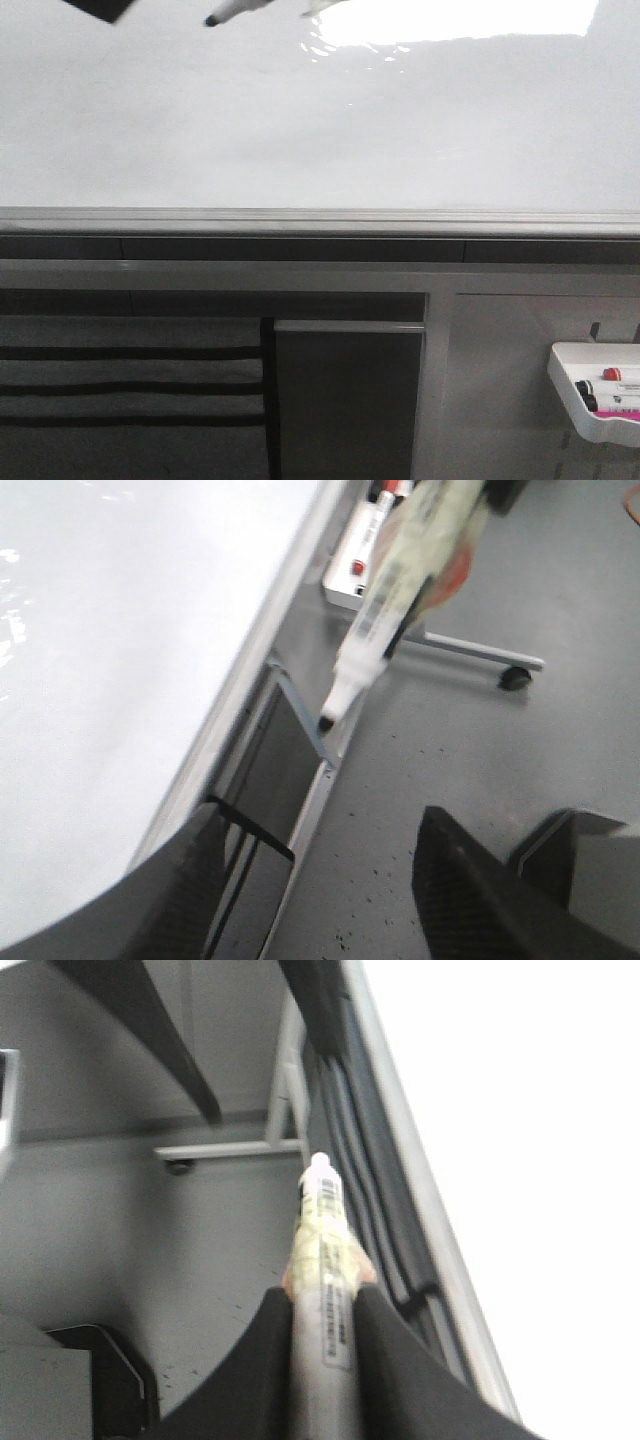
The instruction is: Write number 3 on whiteboard
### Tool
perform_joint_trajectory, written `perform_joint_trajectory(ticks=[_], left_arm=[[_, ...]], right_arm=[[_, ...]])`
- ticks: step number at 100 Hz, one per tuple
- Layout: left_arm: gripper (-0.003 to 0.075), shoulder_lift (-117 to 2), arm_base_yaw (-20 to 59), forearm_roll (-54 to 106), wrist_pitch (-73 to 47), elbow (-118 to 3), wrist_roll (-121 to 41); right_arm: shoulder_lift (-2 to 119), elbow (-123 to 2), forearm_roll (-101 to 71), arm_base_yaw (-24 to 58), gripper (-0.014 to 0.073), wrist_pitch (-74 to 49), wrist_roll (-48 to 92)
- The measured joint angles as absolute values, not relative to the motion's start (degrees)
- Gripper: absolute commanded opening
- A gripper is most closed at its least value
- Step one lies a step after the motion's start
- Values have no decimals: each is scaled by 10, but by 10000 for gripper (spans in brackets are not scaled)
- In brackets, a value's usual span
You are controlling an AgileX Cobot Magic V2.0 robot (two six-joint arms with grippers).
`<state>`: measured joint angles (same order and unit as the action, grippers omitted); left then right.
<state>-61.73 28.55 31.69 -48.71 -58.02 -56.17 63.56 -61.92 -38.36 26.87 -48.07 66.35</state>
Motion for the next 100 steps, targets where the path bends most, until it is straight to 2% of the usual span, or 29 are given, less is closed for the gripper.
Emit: perform_joint_trajectory(ticks=[33,48,78,100], left_arm=[[386,-449,196,381,-400,-431,-533],[386,-415,194,393,-373,-389,-533],[386,-414,194,397,-361,-384,-533],[386,-414,194,398,-361,-384,-532]], right_arm=[[517,-502,-302,193,0,-463,420],[505,-460,-300,183,0,-464,403],[505,-456,-306,182,0,-479,397],[505,-456,-329,182,0,-429,397]])
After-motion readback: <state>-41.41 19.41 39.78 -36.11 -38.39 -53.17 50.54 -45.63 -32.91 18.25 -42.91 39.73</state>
